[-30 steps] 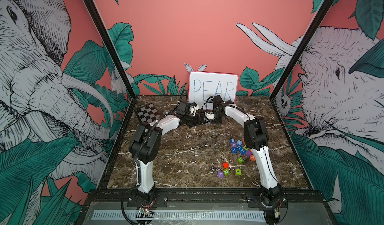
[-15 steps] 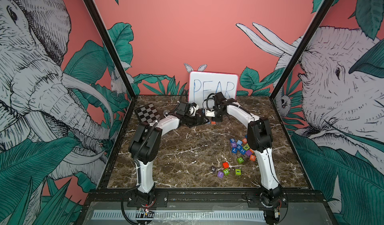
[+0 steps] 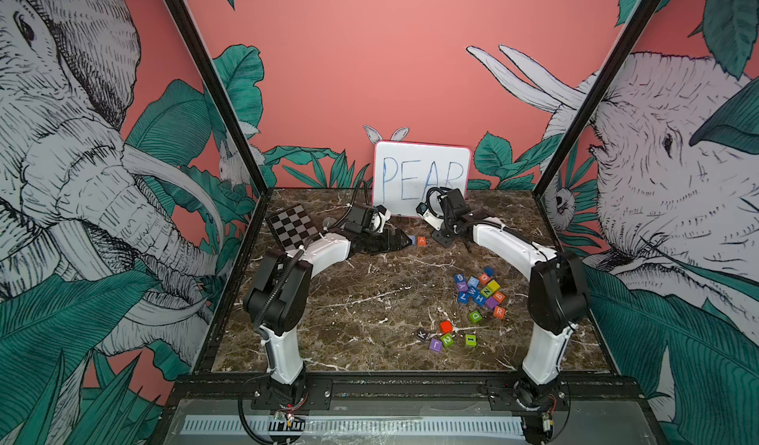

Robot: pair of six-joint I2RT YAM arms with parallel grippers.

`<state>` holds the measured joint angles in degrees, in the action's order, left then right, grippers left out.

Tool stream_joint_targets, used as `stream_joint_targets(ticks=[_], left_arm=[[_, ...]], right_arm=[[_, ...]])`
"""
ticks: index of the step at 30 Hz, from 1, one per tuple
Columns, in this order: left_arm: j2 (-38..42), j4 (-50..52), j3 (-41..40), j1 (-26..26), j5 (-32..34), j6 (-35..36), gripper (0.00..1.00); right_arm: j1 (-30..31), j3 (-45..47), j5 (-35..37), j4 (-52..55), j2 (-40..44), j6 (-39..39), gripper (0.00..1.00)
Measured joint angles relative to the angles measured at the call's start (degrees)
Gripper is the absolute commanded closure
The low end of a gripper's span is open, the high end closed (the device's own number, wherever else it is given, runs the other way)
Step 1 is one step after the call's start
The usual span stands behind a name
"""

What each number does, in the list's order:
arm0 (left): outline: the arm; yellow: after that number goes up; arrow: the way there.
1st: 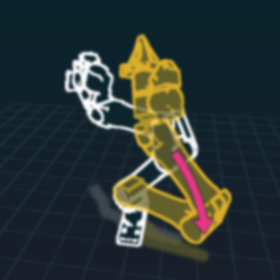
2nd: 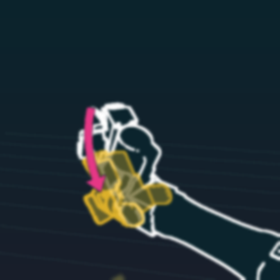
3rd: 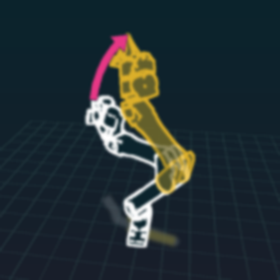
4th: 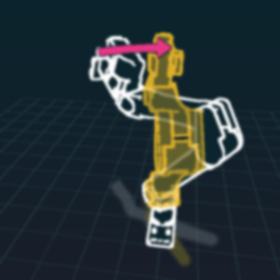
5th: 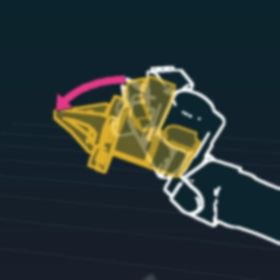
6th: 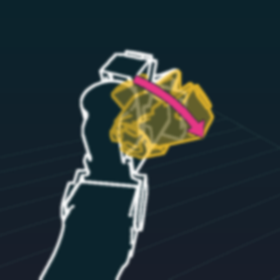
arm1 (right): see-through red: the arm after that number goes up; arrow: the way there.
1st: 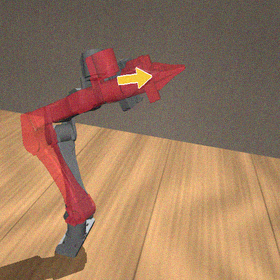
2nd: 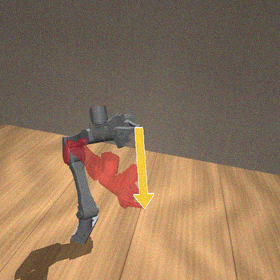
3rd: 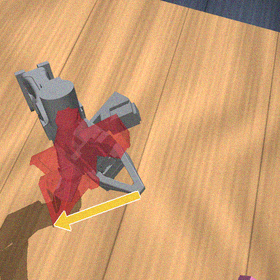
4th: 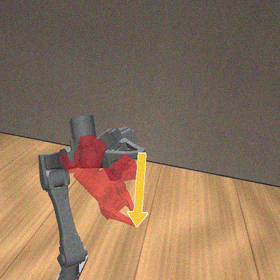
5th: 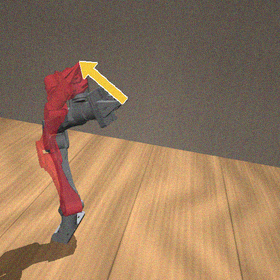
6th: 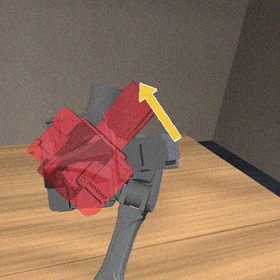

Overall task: Spell the uppercase word “pear” with letter blocks
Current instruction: Pick up the letter block from the center of the board.

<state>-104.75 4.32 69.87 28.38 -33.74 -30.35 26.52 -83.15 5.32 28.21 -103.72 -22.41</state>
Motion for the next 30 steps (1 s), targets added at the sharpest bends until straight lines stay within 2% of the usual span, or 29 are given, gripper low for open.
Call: stream_joint_targets(ticks=[5,9,12,19,23,30], left_arm=[[0.8,0.0,-1.7,3.7,1.2,0.3,0.01],[0.8,0.2,-2.3,7.0,1.7,0.5,0.01],[0.8,0.0,-2.5,9.2,1.6,0.0,0.01],[-1.7,-0.4,0.5,13.6,1.1,-0.3,0.01],[-3.8,-0.6,2.5,14.7,0.7,-0.3,0.01],[-5.7,-0.9,3.9,14.9,0.2,-0.8,0.01]], right_arm=[[-0.7,7.2,4.5,5.7,10.0,17.6,0.57],[-2.4,11.3,4.7,13.4,14.2,30.3,0.57],[-4.0,15.6,3.0,17.7,15.6,37.9,0.49],[-7.3,28.8,0.5,22.1,22.0,49.3,0.49],[-10.0,32.9,-0.3,22.3,25.1,54.0,0.50],[-13.8,37.2,-1.5,22.0,25.2,58.8,0.52]])
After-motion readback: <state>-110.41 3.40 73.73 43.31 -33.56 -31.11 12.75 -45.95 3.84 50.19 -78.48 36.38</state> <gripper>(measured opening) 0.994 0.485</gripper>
